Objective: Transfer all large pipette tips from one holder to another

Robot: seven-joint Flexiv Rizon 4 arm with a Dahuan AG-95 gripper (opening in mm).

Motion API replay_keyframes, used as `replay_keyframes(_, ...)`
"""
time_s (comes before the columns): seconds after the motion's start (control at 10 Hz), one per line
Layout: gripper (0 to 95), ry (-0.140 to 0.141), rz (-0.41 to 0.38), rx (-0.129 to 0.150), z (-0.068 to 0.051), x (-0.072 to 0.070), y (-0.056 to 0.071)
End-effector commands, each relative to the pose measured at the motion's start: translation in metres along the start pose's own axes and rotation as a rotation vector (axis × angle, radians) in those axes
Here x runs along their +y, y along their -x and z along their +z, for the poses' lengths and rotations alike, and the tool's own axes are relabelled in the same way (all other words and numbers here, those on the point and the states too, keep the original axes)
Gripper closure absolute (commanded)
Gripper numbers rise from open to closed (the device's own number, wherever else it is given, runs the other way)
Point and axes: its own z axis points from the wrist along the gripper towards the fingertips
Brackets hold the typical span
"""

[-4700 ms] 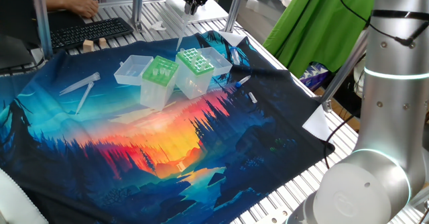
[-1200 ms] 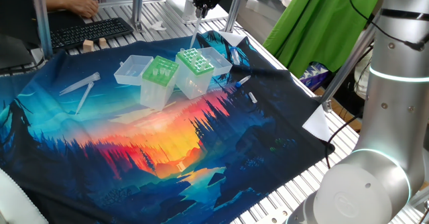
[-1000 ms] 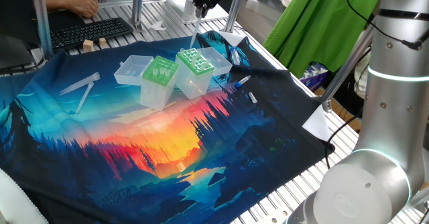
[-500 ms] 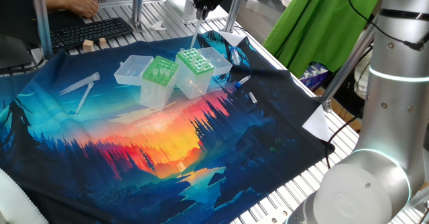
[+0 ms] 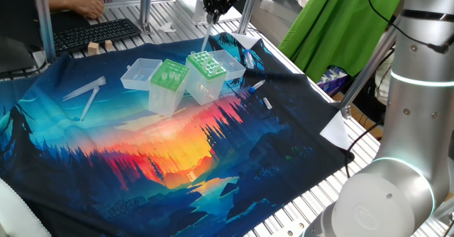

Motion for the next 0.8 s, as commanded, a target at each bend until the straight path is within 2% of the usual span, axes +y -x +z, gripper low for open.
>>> replay_keyframes(0.1, 95.0, 0.000, 0.002, 0.004, 0.005, 0.002, 0.003)
replay_keyframes(0.5, 95.0, 0.003, 0.009, 0.003, 0.027, 0.013, 0.012)
replay_keyframes(0.8, 95.0, -0.005, 0.006, 0.005, 0.036, 0.018, 0.014)
